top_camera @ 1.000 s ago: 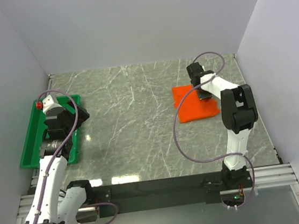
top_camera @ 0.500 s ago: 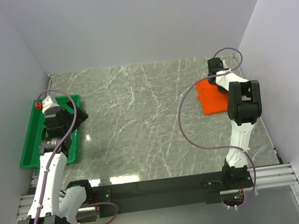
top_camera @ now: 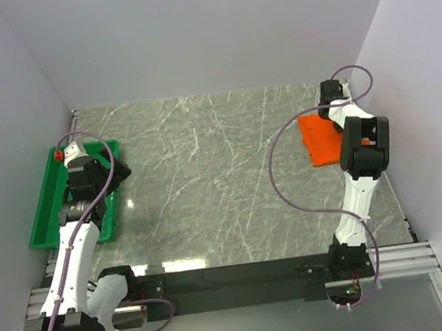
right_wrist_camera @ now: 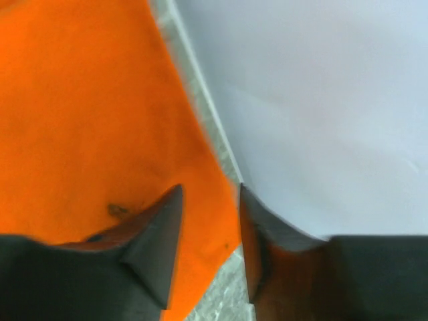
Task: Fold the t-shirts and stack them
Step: Neatly place the folded tshirt to the corner
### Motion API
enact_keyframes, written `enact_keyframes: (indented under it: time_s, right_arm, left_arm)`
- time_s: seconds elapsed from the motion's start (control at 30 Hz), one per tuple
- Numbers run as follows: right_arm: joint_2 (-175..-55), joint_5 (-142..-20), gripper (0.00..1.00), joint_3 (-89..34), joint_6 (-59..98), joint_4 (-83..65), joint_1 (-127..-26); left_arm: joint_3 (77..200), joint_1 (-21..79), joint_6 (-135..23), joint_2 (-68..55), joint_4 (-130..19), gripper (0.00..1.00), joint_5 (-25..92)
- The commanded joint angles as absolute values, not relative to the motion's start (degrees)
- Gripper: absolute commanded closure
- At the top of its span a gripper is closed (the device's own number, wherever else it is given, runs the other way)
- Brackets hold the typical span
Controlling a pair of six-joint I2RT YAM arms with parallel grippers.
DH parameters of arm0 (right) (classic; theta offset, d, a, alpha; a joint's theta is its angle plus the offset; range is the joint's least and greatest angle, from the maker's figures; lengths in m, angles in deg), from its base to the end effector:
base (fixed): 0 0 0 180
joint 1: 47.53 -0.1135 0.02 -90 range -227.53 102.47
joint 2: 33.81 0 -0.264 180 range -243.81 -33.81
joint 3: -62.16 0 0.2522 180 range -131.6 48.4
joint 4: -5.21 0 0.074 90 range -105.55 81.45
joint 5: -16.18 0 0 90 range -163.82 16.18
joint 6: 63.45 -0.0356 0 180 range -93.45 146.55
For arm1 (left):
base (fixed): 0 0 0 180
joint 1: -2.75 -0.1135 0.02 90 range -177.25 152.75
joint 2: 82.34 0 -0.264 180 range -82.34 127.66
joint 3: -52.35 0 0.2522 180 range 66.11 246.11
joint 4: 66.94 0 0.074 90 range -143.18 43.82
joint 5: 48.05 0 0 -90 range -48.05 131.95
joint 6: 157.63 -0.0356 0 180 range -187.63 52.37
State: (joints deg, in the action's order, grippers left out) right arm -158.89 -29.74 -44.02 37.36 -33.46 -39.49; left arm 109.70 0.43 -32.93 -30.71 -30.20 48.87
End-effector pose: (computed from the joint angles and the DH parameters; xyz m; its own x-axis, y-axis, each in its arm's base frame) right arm 0.4557 -0.0894 0.1638 -0.9090 -0.0077 -0.4166 0.3048 0.6696 -0.6773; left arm 0.2004 0.0124 0.2893 -0.3417 -0.5794 -0.7399 -0.4110 0.8002 -0.4368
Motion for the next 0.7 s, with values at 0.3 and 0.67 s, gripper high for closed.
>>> enact_keyframes:
  time_s: [0.3,0.67]
  right_arm:
    - [-139.6,-33.9,0.3,-43.6,19.1,-40.9,-37.9]
    - [-97.1,-53.9,0.05,-32.4,4.8,-44.8,-38.1]
  left_arm:
    - [109.4,0.1,-34.2,-36.5,-33.2,0.01,49.8]
    - [125.9,0.2,-34.3,-47.4,-15.0,0.01,54.6]
